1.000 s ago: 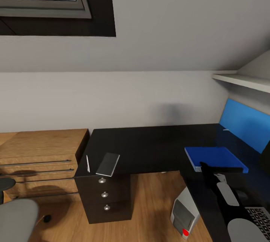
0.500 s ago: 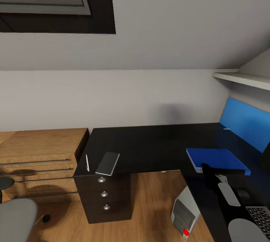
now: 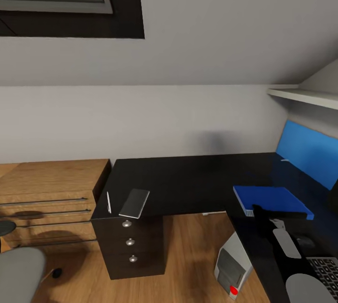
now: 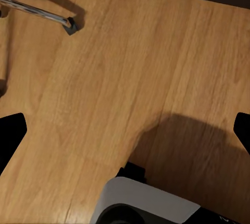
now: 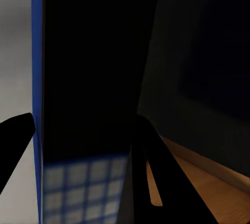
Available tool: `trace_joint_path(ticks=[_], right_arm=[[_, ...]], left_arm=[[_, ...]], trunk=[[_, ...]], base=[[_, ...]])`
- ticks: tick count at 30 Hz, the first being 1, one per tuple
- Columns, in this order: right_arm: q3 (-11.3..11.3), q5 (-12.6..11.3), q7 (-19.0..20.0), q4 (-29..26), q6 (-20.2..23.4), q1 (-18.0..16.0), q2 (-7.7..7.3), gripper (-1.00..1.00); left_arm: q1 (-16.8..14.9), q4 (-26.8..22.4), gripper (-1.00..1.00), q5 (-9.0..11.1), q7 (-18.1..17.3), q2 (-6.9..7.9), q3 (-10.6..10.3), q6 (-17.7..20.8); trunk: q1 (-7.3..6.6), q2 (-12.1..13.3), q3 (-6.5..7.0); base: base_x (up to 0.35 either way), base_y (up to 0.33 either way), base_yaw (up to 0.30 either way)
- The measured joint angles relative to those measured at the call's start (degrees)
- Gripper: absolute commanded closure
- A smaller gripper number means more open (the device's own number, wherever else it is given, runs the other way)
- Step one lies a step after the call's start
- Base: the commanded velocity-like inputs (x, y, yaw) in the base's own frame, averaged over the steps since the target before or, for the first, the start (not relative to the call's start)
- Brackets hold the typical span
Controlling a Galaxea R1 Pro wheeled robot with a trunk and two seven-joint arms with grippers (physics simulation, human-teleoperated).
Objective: In the bedroom, organize the workspace by keeping the computer under the desk, ensuring the monitor is on the desk, placing the keyboard on the desk next to the monitor, placing the mouse on the desk next to the keyboard, moving the folder from the swivel chair onto the desk next to the mouse, stacking the notebook on top of the folder with the pen on top of the notebook, and positioning the swivel chair next to the desk.
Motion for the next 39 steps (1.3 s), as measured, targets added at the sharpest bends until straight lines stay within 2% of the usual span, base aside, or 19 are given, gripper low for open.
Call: trace_joint_path(ticks=[32,34,36,37,39], right_arm=[[0.0,0.0,-0.18,0.0,-0.01,0.0,-0.35,1.0],[0.0,0.0,-0.18,0.0,0.0,0.0,-0.35,1.0],[0.04,0.0,-0.14,0.0,-0.01,0.0,-0.35,1.0],[0.06,0.0,-0.12,0.0,-0.04,0.0,-0.32,1.0],[0.14,0.0,-0.1,0.0,-0.07,0.0,-0.29,1.0]], left_arm=[[0.0,-0.5,-1.0,-0.01,-0.04,0.23,-0.11,-0.06],[0.0,-2.21,-1.0,0.04,-0.17,0.43,0.03,-0.01],[-0.02,-6.73,-1.0,0.22,-0.72,0.63,0.75,0.68],[-0.01,-9.28,-1.0,0.3,-0.92,0.57,1.05,2.21],[0.0,-14.62,-1.0,0.37,-1.19,0.43,1.33,9.15]], trunk=[[7.03,-12.85,-5.75],[7.47,-13.65,-6.11],[7.91,-14.45,-6.47],[8.13,-14.85,-6.65],[8.57,-15.66,-7.01]], base=[[0.0,0.0,0.0],[0.0,0.0,0.0],[0.0,0.0,0.0],[0.0,0.0,0.0],[0.0,0.0,0.0]])
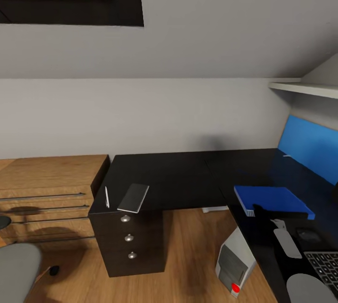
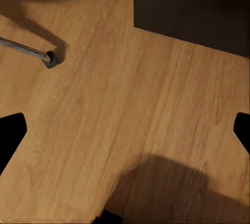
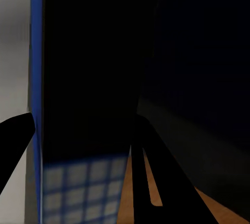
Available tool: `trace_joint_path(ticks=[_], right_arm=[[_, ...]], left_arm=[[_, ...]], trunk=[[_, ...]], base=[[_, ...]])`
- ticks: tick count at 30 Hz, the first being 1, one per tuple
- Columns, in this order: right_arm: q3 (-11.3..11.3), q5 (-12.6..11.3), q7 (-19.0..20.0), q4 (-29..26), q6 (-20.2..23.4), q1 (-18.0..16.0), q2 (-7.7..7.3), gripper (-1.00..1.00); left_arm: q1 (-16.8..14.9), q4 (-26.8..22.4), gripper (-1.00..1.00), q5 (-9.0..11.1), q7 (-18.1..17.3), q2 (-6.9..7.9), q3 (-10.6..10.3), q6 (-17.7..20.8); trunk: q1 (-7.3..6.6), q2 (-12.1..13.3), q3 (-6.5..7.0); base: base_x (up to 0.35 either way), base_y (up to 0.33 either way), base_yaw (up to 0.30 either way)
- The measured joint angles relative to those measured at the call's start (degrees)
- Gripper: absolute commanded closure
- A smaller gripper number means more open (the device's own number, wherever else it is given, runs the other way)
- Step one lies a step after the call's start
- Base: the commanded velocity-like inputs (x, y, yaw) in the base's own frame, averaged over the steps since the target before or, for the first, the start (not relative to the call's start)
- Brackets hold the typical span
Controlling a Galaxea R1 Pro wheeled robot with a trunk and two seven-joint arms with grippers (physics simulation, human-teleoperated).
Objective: In the bedroom, organize the workspace by keeping the computer under the desk, ensuring the monitor is on the desk, placing the keyboard on the desk next to the monitor, placing the mouse on the desk next to the keyboard, moving the folder from the swivel chair onto the desk next to the mouse, stacking the notebook on top of the folder with the pen on top of the notebook, and positioning the swivel chair next to the desk.
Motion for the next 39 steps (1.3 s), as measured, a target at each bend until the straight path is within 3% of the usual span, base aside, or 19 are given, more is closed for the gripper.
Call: trace_joint_path(ticks=[1,4,5,8,9,12,20,25,28,39], right_arm=[[0.02,0.0,0.0,0.0,0.0,0.0,0.01,1.0],[0.09,0.02,0.01,-0.04,-0.01,0.0,0.02,1.0],[0.1,0.03,0.01,-0.05,-0.02,0.0,0.02,1.0],[0.11,0.14,0.03,-0.09,-0.04,0.0,0.02,1.0],[0.11,0.15,0.05,-0.12,-0.06,0.0,0.02,1.0],[0.13,0.21,0.09,-0.26,-0.18,0.0,0.02,1.0],[0.2,0.14,0.43,-0.46,-0.16,0.0,0.09,1.0],[0.28,0.04,0.59,-0.59,-0.11,0.0,0.11,1.0],[0.24,0.04,0.6,-0.61,-0.11,0.0,0.08,1.0],[0.22,0.09,0.55,-0.63,0.03,0.0,-0.17,1.0]], left_arm=[[0.0,-1.66,-1.0,0.06,-0.04,-0.02,0.03,2.44],[-0.03,-14.77,-1.0,1.4,-0.32,-0.12,0.25,17.99],[-0.02,-17.33,-1.0,2.1,-0.36,-0.13,0.3,20.82],[-0.01,-28.82,-1.0,8.45,-0.53,-0.16,0.29,34.3],[0.0,-31.45,-1.0,10.19,-0.56,-0.16,0.26,37.13],[0.01,-34.48,-1.0,12.43,-0.54,-0.15,0.23,40.53],[0.01,-30.0,-1.0,13.01,-0.55,0.11,0.12,40.52],[0.05,-28.34,-1.0,12.78,-0.66,0.09,-0.3,33.43],[0.24,-28.09,-1.0,12.45,-0.62,0.09,-0.7,31.09],[0.35,-25.14,-1.0,11.89,-0.58,0.23,-1.93,30.17]], trunk=[[0.22,-0.4,-0.18],[0.88,-1.6,-0.71],[1.1,-2.0,-0.9],[1.76,-3.21,-1.43],[1.98,-3.61,-1.62],[2.64,-4.81,-2.16],[4.39,-8.02,-3.6],[5.49,-10.03,-4.49],[5.5,-10.04,-4.5],[5.5,-10.04,-4.5]], base=[[0.0,0.0,0.0],[0.0,0.0,0.0],[0.0,0.0,0.0],[0.0,0.0,0.0],[0.0,0.0,0.0],[0.0,0.0,0.0],[0.0,0.0,0.0],[0.0,0.0,0.0],[0.0,0.0,0.0],[0.0,0.0,0.0]])
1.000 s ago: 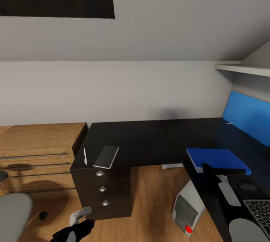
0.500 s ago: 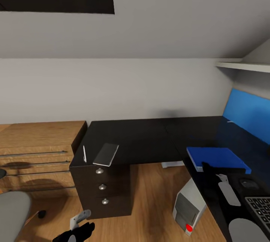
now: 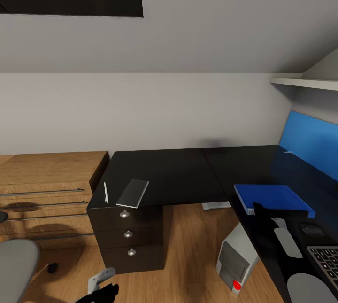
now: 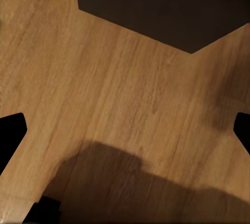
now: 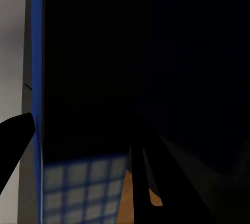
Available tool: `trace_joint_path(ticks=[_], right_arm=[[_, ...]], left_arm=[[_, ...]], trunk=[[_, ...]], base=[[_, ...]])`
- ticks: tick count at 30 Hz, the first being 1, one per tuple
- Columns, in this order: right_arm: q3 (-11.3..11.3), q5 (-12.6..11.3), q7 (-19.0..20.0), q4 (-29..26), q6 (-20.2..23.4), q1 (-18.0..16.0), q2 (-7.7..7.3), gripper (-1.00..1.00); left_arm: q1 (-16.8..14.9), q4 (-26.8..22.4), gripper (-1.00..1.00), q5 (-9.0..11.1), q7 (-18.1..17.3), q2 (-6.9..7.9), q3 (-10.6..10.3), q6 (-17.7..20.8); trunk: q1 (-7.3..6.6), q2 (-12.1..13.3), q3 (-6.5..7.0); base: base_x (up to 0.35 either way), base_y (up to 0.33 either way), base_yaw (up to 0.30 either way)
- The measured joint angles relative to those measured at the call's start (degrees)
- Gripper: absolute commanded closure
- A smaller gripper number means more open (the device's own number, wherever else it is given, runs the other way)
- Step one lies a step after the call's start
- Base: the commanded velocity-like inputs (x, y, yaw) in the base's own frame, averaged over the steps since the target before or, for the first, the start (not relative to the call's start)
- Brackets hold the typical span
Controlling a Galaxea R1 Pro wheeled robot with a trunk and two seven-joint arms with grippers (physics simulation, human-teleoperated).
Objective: In the bedroom, organize the workspace by keeping the computer under the desk, ensuring the monitor is on the desk, placing the keyboard on the desk next to the monitor, placing the mouse on the desk next to the keyboard, moving the folder from the swivel chair onto the desk next to the mouse, stacking the notebook on top of the folder with the pen on top of the notebook, and positioning the swivel chair next to the desk.
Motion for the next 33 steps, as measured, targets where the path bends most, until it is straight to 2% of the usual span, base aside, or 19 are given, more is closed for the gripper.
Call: trace_joint_path(ticks=[8,18,23,30,33], right_arm=[[-0.01,-0.07,0.17,-0.06,-0.05,0.0,0.02,1.0],[-0.05,0.03,2.45,-0.07,-0.06,0.0,0.02,1.0],[-0.15,0.12,2.31,0.23,-0.28,0.0,0.1,1.0],[-0.28,0.13,0.88,0.9,-0.07,0.0,-1.82,1.0],[-0.28,-0.08,0.73,4.36,-0.06,-0.02,-3.29,1.0]], left_arm=[[0.0,0.53,-1.0,-0.01,0.0,0.0,-0.92,-0.01],[0.0,0.77,-1.0,0.07,0.0,0.11,-1.86,-0.01],[0.0,1.95,-1.0,0.03,0.07,0.13,-1.93,-0.1],[0.0,2.13,-1.0,0.07,0.08,0.13,-1.93,-0.1],[0.0,2.1,-1.0,0.02,0.09,0.13,-1.93,-0.12]], trunk=[[0.0,0.0,0.0],[0.0,0.0,0.0],[-0.03,0.0,0.0],[0.0,0.0,0.0],[0.0,0.0,0.0]], base=[[0.0,0.0,0.0],[0.0,0.0,0.0],[0.24,-0.066,0.0],[0.116,-0.105,0.0],[0.008,-0.007,0.0]])
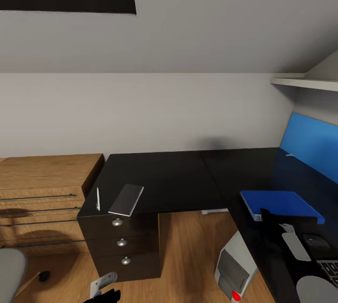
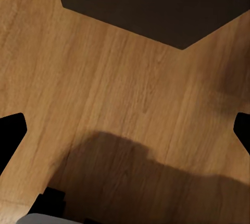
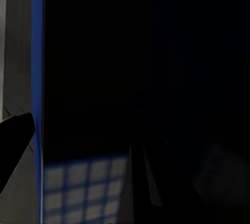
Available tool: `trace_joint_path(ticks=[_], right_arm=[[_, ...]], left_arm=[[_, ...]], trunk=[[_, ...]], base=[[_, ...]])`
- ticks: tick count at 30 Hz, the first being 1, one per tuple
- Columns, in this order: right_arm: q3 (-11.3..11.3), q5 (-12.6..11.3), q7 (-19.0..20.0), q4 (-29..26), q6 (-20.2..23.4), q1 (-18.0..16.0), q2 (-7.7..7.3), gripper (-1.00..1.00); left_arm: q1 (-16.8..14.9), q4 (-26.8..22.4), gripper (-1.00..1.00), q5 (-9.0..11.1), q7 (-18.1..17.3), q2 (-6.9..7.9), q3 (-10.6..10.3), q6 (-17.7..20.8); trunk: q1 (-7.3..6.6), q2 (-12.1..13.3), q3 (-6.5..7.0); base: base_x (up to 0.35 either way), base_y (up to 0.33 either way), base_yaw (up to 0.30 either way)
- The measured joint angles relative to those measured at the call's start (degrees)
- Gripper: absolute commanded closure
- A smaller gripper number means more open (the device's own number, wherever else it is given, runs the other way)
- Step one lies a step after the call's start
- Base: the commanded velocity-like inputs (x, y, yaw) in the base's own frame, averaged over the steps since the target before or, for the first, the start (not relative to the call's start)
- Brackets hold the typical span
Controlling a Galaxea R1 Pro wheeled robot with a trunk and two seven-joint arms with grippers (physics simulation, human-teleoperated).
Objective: In the bedroom, organize the workspace by keeping the computer under the desk, ensuring the monitor is on the desk, placing the keyboard on the desk next to the monitor, placing the mouse on the desk next to the keyboard, moving the folder from the swivel chair onto the desk next to the mouse, stacking the notebook on top of the folder with the pen on top of the notebook, and positioning the swivel chair next to the desk.
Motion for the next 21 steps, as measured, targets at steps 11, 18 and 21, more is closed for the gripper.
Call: trace_joint_path(ticks=[11,18,21], right_arm=[[-0.14,-0.04,0.46,0.48,2.27,-0.1,-1.12,1.0],[0.04,-0.17,1.74,1.24,3.19,-0.11,-1.1,1.0],[0.26,-0.13,4.15,1.49,5.78,-0.06,-1.09,1.0]], left_arm=[[0.0,-0.18,-1.0,0.13,-0.08,0.0,0.31,-0.15],[0.0,-0.19,-1.0,0.14,-0.09,0.0,0.27,-0.16],[0.0,-0.19,-1.0,0.14,-0.09,0.0,0.26,-0.16]], trunk=[[0.0,-0.01,0.01],[0.0,-0.01,0.01],[0.0,0.0,0.0]], base=[[0.0,0.0,0.0],[0.0,0.0,0.0],[0.0,0.0,0.0]])
